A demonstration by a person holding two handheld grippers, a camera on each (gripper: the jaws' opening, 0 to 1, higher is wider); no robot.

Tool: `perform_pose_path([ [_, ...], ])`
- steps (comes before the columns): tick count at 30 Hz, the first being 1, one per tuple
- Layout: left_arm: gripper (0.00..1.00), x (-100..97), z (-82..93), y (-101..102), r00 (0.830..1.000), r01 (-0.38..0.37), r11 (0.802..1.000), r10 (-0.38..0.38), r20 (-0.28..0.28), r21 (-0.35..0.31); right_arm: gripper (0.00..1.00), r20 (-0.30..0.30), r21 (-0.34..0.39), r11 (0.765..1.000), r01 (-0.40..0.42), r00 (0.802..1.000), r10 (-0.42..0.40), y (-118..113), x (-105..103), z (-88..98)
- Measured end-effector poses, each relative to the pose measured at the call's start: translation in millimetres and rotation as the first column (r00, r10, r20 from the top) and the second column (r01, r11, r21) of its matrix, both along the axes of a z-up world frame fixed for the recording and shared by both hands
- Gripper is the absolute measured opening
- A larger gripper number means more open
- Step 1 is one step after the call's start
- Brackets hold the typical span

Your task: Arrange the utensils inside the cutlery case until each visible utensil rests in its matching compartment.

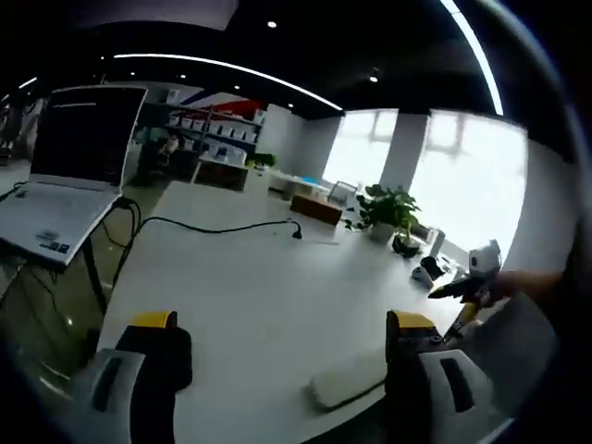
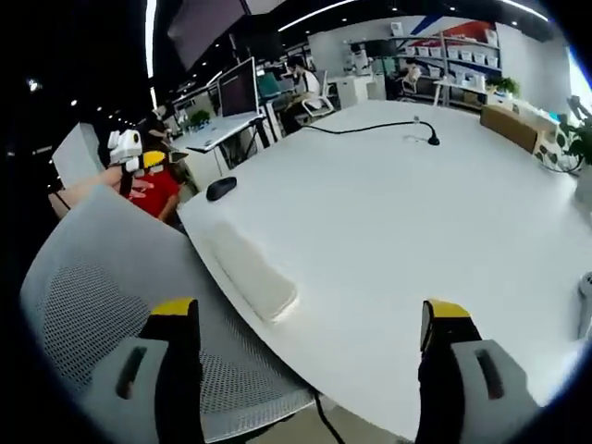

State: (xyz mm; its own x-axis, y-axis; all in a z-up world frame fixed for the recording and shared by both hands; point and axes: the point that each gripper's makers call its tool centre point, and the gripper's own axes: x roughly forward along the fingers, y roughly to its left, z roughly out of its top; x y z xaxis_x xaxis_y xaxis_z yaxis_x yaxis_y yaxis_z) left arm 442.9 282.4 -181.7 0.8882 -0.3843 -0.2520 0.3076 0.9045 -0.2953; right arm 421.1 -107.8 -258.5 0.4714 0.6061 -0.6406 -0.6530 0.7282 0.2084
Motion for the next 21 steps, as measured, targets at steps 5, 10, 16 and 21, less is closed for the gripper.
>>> perform_pose_path([
  [5,1.00,-12.2,-15.3,11.4,0.998,-0.043,0.999,0.044,-0.035,0.020,0.99,0.021,-0.018,0.995,0.096,0.995,-0.096,-9.3,3.2,-5.1],
  [10,1.00,-21.5,-19.8,8.8,0.998,-0.047,0.999,0.047,-0.052,0.003,0.99,0.046,-0.021,0.992,0.123,0.991,-0.122,-7.2,4.2,-5.4],
  [16,0.99,-23.5,-18.2,10.0,0.997,-0.062,0.998,0.061,-0.052,-0.012,0.99,0.021,-0.054,0.996,0.072,0.997,-0.071,-0.9,-2.3,-12.9],
  [21,0.99,-23.4,-12.8,9.8,0.998,-0.050,0.999,0.050,-0.046,0.015,0.99,0.033,-0.031,0.994,0.101,0.994,-0.100,-3.2,1.8,-8.2],
])
